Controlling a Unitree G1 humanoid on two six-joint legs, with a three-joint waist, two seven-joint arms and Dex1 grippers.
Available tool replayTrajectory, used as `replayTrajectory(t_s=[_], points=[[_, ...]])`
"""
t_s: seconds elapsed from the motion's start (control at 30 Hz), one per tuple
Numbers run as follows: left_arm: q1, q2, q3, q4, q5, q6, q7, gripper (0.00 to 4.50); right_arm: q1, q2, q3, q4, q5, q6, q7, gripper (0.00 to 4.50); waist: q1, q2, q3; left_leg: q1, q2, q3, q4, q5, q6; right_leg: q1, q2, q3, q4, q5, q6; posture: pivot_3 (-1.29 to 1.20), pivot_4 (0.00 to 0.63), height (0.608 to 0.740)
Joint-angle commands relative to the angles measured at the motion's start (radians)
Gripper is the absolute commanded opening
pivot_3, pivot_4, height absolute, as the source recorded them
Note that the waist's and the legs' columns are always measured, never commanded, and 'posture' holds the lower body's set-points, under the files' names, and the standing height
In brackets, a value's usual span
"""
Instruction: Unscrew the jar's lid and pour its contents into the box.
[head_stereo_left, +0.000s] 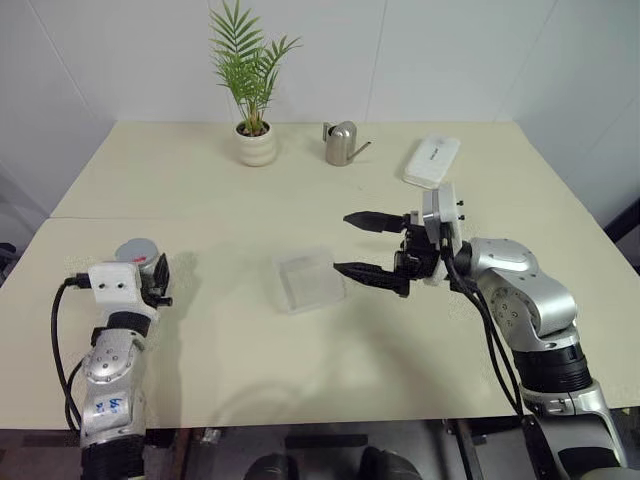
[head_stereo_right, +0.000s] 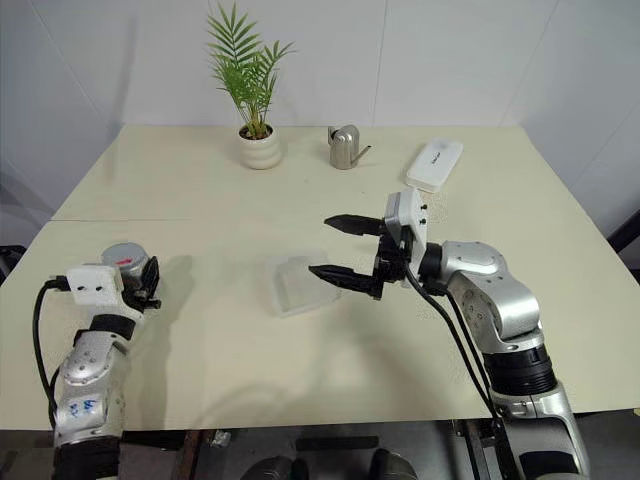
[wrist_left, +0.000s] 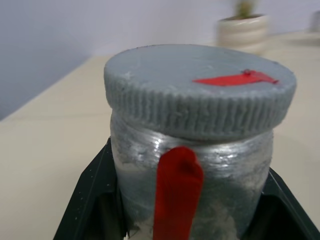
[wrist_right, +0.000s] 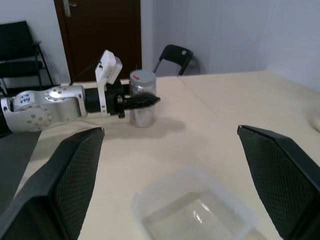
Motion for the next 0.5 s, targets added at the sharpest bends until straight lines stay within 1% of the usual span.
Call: replayTrajectory(t_s=[0.03,0.1,0.17,0.23,0.33,0.5], points=[[-0.072,0.093,-0.089,-0.143,-0.144,0.086,-0.246,1.97,-0.075,0.029,-0.006,-0.065,0.05,0.07,-0.054,4.5,0.001,0.0,0.0,0.0,0.0,0.0,0.0,0.0,0.0,-0.001,0.0,0.001,0.001,0.0,0.0,0.0,0.15,0.74],[-0.111,0.147,-0.144,-0.186,-0.234,0.177,-0.377,1.97,-0.117,0.056,0.026,-0.082,0.048,0.13,-0.098,4.5,-0.003,0.0,0.0,0.0,0.0,0.0,0.0,0.0,0.0,-0.001,0.0,0.001,0.002,0.0,0.0,0.0,0.15,0.74],[-0.137,0.184,-0.182,-0.212,-0.295,0.239,-0.469,1.97,-0.151,0.087,0.048,-0.084,0.041,0.165,-0.132,4.5,-0.013,0.0,0.0,0.001,0.0,0.0,0.0,0.0,0.0,-0.001,0.0,0.002,0.002,0.0,0.0,0.0,0.15,0.74],[-0.165,0.209,-0.231,-0.217,-0.313,0.267,-0.551,1.97,-0.188,0.135,0.069,-0.069,0.031,0.19,-0.172,4.5,-0.025,0.0,0.0,0.001,0.0,0.0,-0.001,0.0,0.0,-0.001,0.001,0.002,0.003,0.0,0.0,0.0,0.15,0.74],[-0.191,0.212,-0.27,-0.195,-0.302,0.274,-0.597,1.97,-0.215,0.181,0.098,-0.045,0.0,0.198,-0.209,4.5,-0.032,0.001,0.0,0.0,0.001,0.002,-0.001,0.0,-0.001,-0.003,0.004,0.002,0.002,0.0,0.0,0.0,0.15,0.74],[-0.214,0.186,-0.28,-0.181,-0.299,0.273,-0.611,1.97,-0.225,0.202,0.134,-0.007,-0.056,0.182,-0.227,4.5,-0.037,0.001,0.0,0.0,0.004,0.002,-0.001,0.0,-0.002,-0.003,0.007,0.002,0.002,-0.001,-0.001,0.0,0.15,0.74]])
